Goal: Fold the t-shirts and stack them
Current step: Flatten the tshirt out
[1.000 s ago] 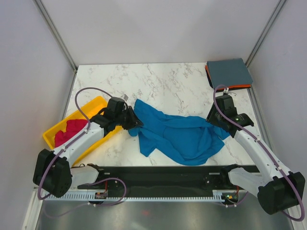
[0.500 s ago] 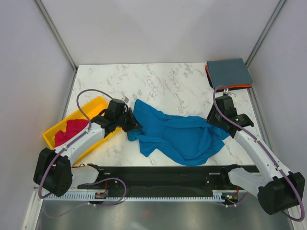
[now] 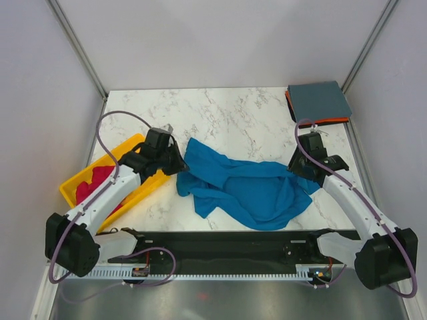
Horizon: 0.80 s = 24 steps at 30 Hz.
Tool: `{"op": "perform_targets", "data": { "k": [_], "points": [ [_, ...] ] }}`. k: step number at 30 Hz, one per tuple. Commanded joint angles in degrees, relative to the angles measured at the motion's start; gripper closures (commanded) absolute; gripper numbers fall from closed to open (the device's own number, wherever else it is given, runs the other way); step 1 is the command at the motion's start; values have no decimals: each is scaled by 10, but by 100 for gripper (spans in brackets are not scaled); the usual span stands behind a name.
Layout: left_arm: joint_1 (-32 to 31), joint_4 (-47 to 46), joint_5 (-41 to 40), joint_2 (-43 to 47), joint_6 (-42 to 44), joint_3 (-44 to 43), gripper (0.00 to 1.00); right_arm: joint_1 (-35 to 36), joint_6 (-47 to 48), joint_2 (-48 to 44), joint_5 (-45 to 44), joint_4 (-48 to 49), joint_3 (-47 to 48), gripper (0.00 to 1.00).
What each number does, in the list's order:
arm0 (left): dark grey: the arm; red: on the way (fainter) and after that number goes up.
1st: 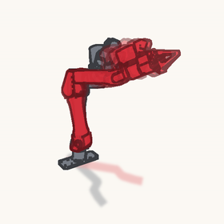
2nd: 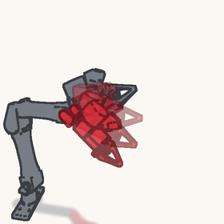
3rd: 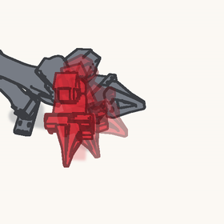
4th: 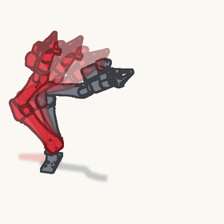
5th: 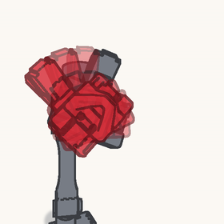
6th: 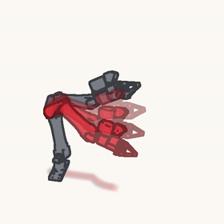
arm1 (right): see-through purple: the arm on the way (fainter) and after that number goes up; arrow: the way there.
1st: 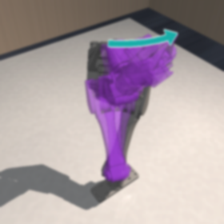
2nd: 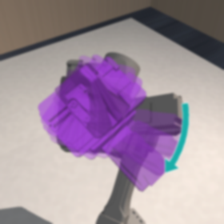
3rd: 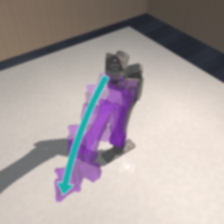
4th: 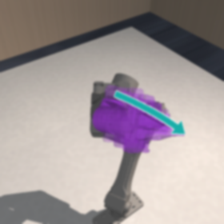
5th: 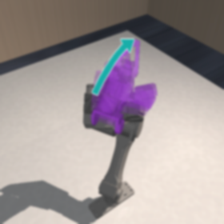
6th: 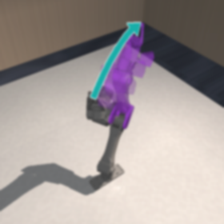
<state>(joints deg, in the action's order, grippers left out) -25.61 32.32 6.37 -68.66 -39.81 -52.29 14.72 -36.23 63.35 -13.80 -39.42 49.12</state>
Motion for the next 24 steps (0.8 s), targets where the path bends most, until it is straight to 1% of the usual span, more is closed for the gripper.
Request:
{"op": "perform_targets", "data": {
  "k": [1, 2, 4, 6, 9, 11, 13, 17, 21, 24],
  "points": [
    [22, 53, -62, 22, 60, -82, 98, -29, 5, 27, -17, 9, 47, 49],
    [27, 58, -62, 21, 68, -116, 98, -39, 6, 41, -20, 7, 56, 49],
    [36, 63, -62, 6, 73, -149, 98, -48, 5, 52, -25, 4, 73, 49],
    [42, 69, -51, -9, 81, -199, 98, -51, 5, 61, -21, 6, 71, 49],
    [52, 71, -43, -38, 84, -250, 98, -51, 6, 65, 4, 21, 32, 50],
    [59, 71, -39, -57, 87, -276, 98, -51, 4, 63, 12, 30, -21, 50],
    [65, 71, -37, -69, 92, -288, 98, -51, -2, 61, 22, 35, -71, 51],
    [80, 72, -41, -86, 108, -307, 98, -51, -32, 32, 39, 29, -127, 52],
    [85, 71, -23, -94, 114, -306, 98, -51, -61, 16, 19, -13, -115, 53],
    [86, 70, -9, -96, 118, -299, 98, -52, -78, 3, 4, -29, -71, 52]
  ]
}}
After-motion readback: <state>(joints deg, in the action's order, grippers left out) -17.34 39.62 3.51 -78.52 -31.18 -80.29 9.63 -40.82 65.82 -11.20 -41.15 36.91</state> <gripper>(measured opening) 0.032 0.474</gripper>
